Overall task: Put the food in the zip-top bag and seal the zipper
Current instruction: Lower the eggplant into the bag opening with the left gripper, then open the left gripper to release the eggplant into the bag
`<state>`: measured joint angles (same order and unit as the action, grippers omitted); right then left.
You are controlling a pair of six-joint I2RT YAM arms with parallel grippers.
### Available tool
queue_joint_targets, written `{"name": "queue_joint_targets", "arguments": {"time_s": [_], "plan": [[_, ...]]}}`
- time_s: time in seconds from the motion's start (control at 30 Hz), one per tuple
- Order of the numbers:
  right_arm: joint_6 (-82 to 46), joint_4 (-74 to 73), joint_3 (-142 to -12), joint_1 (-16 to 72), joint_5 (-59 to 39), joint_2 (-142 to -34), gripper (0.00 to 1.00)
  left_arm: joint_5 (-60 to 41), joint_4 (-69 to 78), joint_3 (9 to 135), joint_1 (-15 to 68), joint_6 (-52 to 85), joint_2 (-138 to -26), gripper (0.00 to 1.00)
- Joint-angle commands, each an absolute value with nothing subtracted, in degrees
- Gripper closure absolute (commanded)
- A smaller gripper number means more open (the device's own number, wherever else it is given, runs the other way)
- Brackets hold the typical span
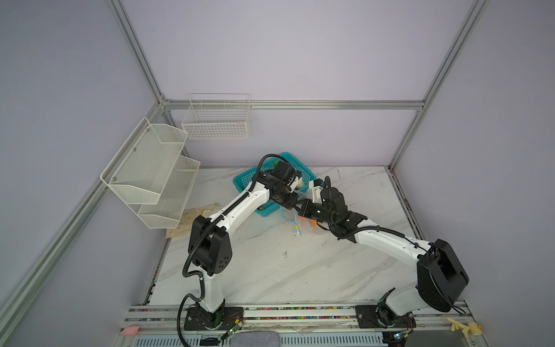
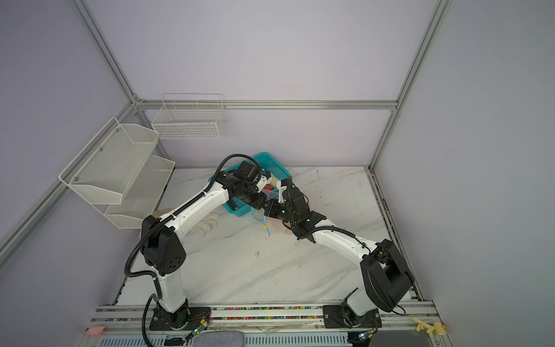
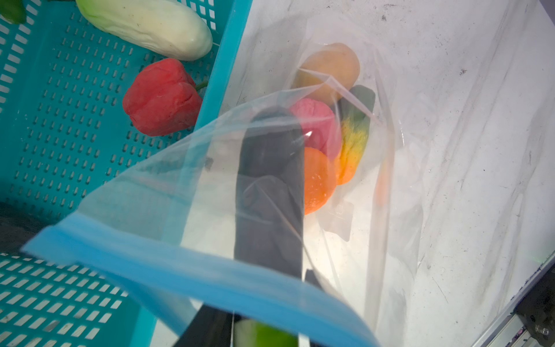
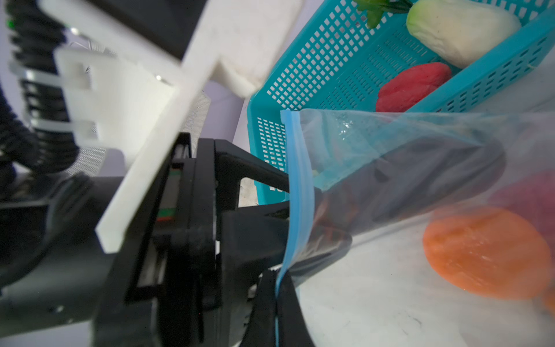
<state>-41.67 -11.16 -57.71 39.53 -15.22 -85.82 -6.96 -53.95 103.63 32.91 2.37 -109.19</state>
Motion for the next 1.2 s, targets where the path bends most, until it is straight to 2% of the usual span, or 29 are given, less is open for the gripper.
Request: {"name": "queue_joint_targets", "arguments": {"time_s": [0.0,0.17,0.4,0.67,0.9,1.0,1.17], "plan": [[-41.7,-13.3,-57.6,40.0,-15.8,-84.3,1.00,-8.3,-52.0,103.3,33.7,2.0,-108.8,0.57],[-41.7,-13.1,-57.7,40.0,-15.7,-84.3,1.00,-7.8,-52.0,102.8,33.7,1.8,-108.3,0.51],[-41.5,-12.5,-58.0,40.0,-15.2,-84.4,1.00,-6.9,-52.0,101.7,33.7,2.3,-104.6,0.49],[-40.6,-11.3,-58.8,40.0,-14.2,-83.9,1.00,-6.5,-48.7,92.3,32.2,6.6,-95.4,0.48],[-40.6,-10.8,-59.4,39.9,-13.9,-84.3,1.00,-13.5,-42.1,84.7,29.3,10.8,-90.5,0.47],[-40.7,-10.6,-59.5,39.8,-13.7,-84.4,1.00,-17.5,-39.2,82.5,29.0,11.9,-89.2,0.43],[-40.9,-10.6,-59.5,39.5,-13.6,-84.2,1.00,-17.8,-37.9,79.3,27.6,13.9,-86.9,0.42]]}}
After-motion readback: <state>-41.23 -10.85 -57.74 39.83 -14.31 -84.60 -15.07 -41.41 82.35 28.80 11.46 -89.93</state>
